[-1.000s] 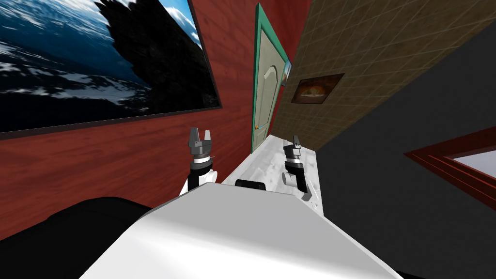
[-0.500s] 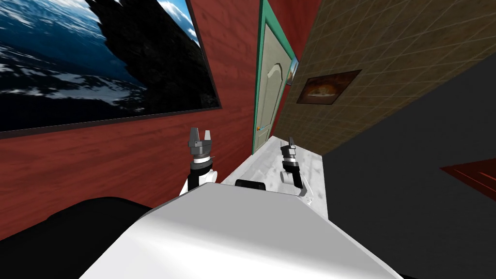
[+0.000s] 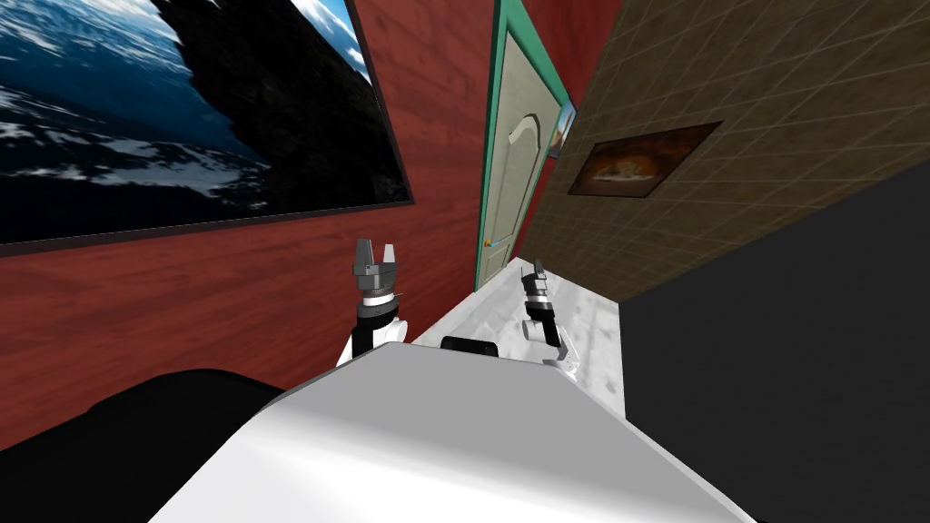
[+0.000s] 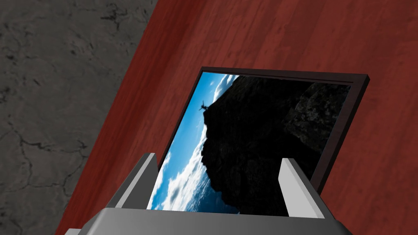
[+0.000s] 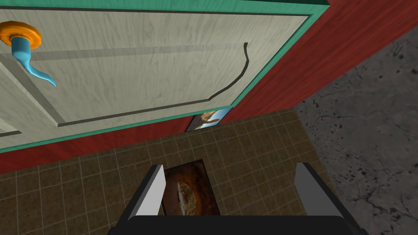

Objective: Pull the door open

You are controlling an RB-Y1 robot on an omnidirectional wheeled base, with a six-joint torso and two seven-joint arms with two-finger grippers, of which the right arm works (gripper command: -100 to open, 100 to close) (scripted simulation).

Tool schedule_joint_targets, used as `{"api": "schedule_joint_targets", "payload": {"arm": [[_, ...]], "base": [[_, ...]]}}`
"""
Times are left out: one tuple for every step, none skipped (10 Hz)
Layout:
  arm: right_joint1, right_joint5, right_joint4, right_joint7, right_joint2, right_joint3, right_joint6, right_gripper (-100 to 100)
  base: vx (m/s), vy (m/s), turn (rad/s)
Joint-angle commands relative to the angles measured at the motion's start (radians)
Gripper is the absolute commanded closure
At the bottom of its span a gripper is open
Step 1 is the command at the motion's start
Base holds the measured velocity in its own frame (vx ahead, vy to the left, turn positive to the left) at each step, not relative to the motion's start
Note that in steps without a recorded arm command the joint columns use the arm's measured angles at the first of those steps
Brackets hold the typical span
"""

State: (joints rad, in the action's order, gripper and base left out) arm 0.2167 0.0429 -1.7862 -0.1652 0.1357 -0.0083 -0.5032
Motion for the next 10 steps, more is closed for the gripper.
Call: {"api": "schedule_joint_targets", "payload": {"arm": [[-0.013, -0.002, 0.039, -0.002, 0.007, 0.005, -0.011, -100], [-0.023, -0.003, 0.065, -0.003, 0.01, 0.008, -0.016, -100], [-0.034, -0.005, 0.09, -0.005, 0.014, 0.011, -0.022, -100], [-0.045, -0.006, 0.116, -0.006, 0.017, 0.014, -0.027, -100], [-0.056, -0.007, 0.142, -0.007, 0.021, 0.016, -0.032, -100], [-0.067, -0.008, 0.167, -0.008, 0.024, 0.019, -0.038, -100], [-0.078, -0.009, 0.194, -0.009, 0.027, 0.022, -0.043, -100], [-0.089, -0.01, 0.22, -0.01, 0.031, 0.025, -0.049, -100], [-0.1, -0.012, 0.247, -0.011, 0.034, 0.028, -0.055, -100], [-0.111, -0.013, 0.273, -0.012, 0.038, 0.031, -0.06, -100]], "base": [[0.078, -0.095, 0.148], [0.06, -0.09, 0.14], [0.07, -0.091, 0.144], [0.077, -0.088, 0.164], [0.083, -0.088, 0.126], [0.07, -0.101, 0.137], [0.059, -0.085, 0.153], [0.065, -0.096, 0.136], [0.067, -0.096, 0.169], [0.05, -0.094, 0.15]]}}
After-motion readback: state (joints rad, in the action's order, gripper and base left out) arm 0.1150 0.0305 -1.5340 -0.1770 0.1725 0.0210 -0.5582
